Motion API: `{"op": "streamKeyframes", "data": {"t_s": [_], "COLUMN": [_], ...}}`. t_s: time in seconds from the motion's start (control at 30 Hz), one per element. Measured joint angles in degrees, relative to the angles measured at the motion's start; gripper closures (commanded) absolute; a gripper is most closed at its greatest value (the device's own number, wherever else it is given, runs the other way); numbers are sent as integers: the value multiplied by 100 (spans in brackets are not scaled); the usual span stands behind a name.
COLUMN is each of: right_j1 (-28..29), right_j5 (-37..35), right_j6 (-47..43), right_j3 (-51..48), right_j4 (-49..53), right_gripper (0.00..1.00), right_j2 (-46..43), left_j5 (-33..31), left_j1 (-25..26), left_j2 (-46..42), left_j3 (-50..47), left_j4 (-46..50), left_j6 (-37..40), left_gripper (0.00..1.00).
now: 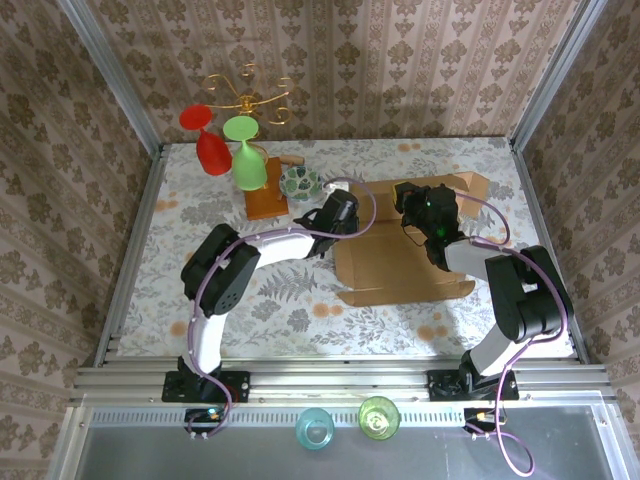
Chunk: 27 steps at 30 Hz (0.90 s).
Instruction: Fold the paper box
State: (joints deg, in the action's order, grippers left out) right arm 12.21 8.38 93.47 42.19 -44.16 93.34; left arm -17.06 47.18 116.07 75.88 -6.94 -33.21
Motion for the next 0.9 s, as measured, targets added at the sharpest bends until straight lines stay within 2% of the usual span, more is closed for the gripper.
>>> {"op": "streamKeyframes", "data": {"t_s": [0.1,0.3,0.37,0.47,0.73,0.83,0.9], "right_j1": [13,24,37,52,70,-136,-302], "right_j5": [-26,-26,-26,-24,343,531,616], "right_j6": [0,-2,-2,0,-289,-636,-881], "right_j3": [0,50,74,103,195,448,691], "right_j4": [0,103,140,214,1224,1987,2509], "right_gripper": [100,99,96,86,42,35,34], "right_j2": [0,0,-2,-2,-315,-684,-955], "left_j5": [-164,-428,-494,-568,-955,-1019,-1032], "left_j1": [4,44,48,57,48,-7,-79], "left_j2": [13,22,24,26,52,-98,-271], "left_j3": [101,256,278,345,295,55,-177], "left_j4": [225,564,640,782,787,667,645], "left_j6": [39,57,57,59,413,616,723], "left_gripper": [100,100,100,100,100,100,100]}}
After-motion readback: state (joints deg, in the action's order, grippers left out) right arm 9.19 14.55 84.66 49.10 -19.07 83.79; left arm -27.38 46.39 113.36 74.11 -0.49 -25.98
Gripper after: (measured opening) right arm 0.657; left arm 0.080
